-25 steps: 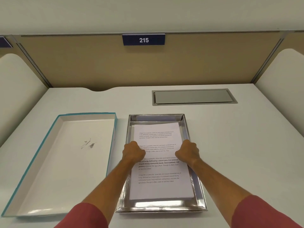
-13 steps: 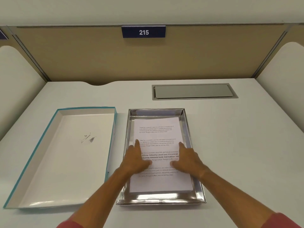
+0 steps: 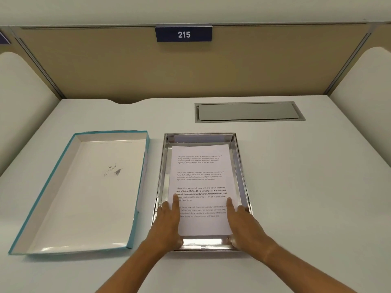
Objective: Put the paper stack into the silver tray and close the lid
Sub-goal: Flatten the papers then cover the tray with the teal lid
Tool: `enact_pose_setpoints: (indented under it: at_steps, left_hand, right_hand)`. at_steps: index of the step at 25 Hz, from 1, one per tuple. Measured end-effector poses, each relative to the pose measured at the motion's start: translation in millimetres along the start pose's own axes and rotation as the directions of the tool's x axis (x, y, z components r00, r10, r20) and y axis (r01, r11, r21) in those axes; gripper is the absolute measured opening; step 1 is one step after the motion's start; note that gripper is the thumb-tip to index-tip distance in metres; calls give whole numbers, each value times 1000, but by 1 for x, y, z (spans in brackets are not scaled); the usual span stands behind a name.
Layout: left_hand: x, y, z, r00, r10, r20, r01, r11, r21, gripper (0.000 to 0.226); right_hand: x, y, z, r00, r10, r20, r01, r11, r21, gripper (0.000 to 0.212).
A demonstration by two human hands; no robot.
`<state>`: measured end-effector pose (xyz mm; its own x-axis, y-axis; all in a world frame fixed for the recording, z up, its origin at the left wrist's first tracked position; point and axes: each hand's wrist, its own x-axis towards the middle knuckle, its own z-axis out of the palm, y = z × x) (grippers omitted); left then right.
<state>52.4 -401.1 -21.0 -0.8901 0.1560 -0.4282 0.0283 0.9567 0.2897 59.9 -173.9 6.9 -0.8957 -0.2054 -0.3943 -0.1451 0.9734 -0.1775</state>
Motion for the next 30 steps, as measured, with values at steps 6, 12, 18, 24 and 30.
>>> enact_pose_setpoints:
  at_steps: [6, 12, 18, 24, 30]
  left_hand:
    - [5, 2, -12, 996, -58, 66, 67, 987, -145, 135]
    - [37, 24, -61, 986, -151, -77, 72, 786, -615, 81]
    - [60, 18, -78, 953, -279, 121, 221, 359, -907, 95]
    - [71, 3, -81, 945, -294, 141, 216, 243, -946, 69]
    - [68, 11, -75, 954, -276, 113, 188, 264, -946, 85]
  right_hand:
    - [6, 1, -10, 992, 45, 115, -56, 994, 94, 111]
    - [51, 0, -49, 977, 208, 39, -190, 783, 592, 55]
    - [78, 3, -51, 929, 366, 44, -241, 513, 824, 22]
    - [89, 15, -50, 915, 392, 97, -278, 438, 855, 31]
    - [92, 11, -56, 957, 282, 62, -242, 664, 708, 28]
